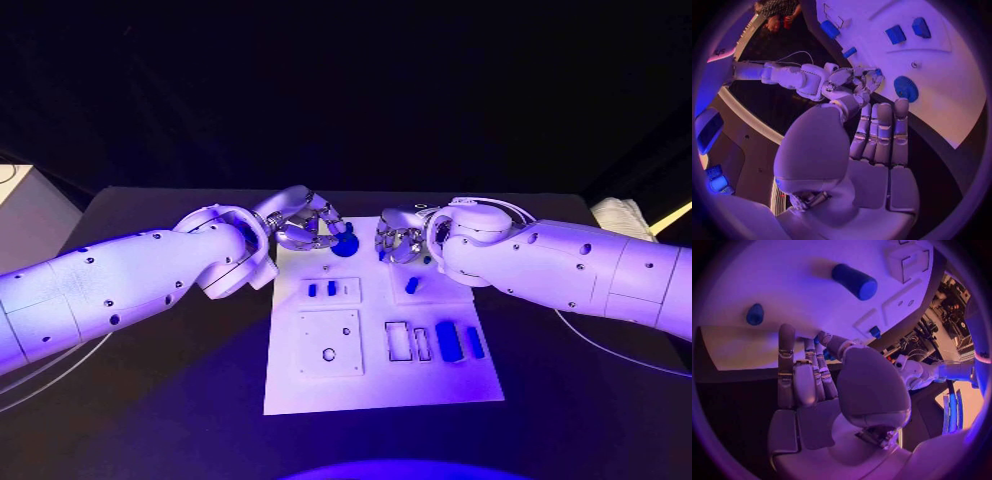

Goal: Assemble the parts on the task board

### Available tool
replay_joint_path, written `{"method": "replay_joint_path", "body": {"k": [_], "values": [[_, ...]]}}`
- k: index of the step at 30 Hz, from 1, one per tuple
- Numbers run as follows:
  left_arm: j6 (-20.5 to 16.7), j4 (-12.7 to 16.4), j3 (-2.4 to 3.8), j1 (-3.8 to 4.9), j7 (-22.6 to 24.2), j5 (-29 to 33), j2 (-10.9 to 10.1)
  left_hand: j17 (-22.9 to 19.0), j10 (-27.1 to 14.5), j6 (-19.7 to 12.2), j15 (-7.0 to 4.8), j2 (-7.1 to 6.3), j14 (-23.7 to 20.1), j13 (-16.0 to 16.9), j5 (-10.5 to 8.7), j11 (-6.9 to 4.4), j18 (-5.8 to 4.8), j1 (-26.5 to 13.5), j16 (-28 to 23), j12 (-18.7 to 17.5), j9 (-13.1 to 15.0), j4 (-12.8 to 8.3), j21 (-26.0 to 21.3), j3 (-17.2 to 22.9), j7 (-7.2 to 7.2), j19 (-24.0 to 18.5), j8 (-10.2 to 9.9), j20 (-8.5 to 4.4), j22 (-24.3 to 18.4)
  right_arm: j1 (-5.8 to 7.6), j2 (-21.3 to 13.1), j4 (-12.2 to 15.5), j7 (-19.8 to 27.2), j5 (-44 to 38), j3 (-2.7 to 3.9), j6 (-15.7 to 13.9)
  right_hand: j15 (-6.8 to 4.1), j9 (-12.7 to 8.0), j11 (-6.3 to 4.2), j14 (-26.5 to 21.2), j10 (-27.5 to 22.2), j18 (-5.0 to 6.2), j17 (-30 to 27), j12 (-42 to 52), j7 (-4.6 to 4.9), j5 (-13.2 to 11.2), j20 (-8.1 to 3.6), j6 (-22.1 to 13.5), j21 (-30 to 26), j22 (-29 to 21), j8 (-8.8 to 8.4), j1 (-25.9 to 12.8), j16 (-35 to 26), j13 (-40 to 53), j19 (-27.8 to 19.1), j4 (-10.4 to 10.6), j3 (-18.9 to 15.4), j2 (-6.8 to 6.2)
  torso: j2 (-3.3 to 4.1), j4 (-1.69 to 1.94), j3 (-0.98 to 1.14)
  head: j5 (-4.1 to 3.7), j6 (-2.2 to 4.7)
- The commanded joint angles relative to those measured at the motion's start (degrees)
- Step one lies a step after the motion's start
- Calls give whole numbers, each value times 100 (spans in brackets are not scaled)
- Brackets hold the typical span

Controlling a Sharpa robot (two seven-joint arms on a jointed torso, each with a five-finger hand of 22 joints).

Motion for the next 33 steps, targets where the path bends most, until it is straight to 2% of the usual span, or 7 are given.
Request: {"method": "replay_joint_path", "body": {"k": [1,13,18,27,28,33], "values": [[61,22,6,5,23,47,0,-4,-3,6,-1,36,21,-5,-10,13,86,-42,-21,-35,7,33,-15,-3,36,-20,-31,-13,-5,-8,19,-17,33,0,-4,-27,34,9,7,230,-34,21,6,-8,2,-35,21,-33,-3,15,-25,-27,41,-5,34,42,2,14,-3,2,0,-1,-6],[82,34,6,7,5,48,-9,-10,-10,3,1,48,19,-12,-9,15,86,-39,-24,-42,9,38,-20,-1,39,-22,-36,-12,-9,-13,93,-109,58,34,-4,-75,53,31,38,219,-168,25,-10,-36,20,-38,31,-51,-71,-39,-32,-7,53,-37,43,62,17,-14,0,8,-2,1,-16],[86,42,7,9,-3,48,-16,-12,-15,1,2,49,17,-16,-9,17,86,-36,-26,-46,9,37,-22,-2,40,-22,-38,-12,-10,-15,99,-117,74,61,-5,-59,57,38,38,215,-172,23,-15,-25,22,-38,36,-50,-74,-34,-31,-6,54,-39,51,76,22,-3,-4,0,-2,8,-15],[93,58,7,10,-14,48,-26,-16,-24,-6,3,48,14,-21,-9,19,86,-32,-29,-51,9,34,-24,-3,44,-23,-44,-11,-12,-27,112,-111,70,82,-7,-71,-13,142,-74,222,175,22,15,133,-84,-44,-26,140,-73,23,90,66,123,55,123,104,28,37,-8,2,-2,8,-17],[93,60,7,10,-15,48,-26,-17,-26,-7,3,49,13,-23,-9,19,86,-27,-30,-53,9,32,-24,-2,45,-23,-46,-11,-12,-31,114,-111,62,75,-8,-80,-44,173,-113,222,282,22,18,205,-117,-46,-49,196,-82,28,131,83,135,96,133,101,3,38,-9,4,-2,7,-16],[91,67,7,10,-24,48,-32,-22,-32,-17,4,51,11,-28,-8,22,86,-14,-33,-57,9,24,-25,0,50,-22,-53,-11,-14,-49,109,-82,16,31,-12,-208,-96,249,-176,216,375,16,13,328,-179,-58,-91,331,-108,35,241,124,151,180,150,88,-65,41,-6,-3,-1,13,-15]]}}
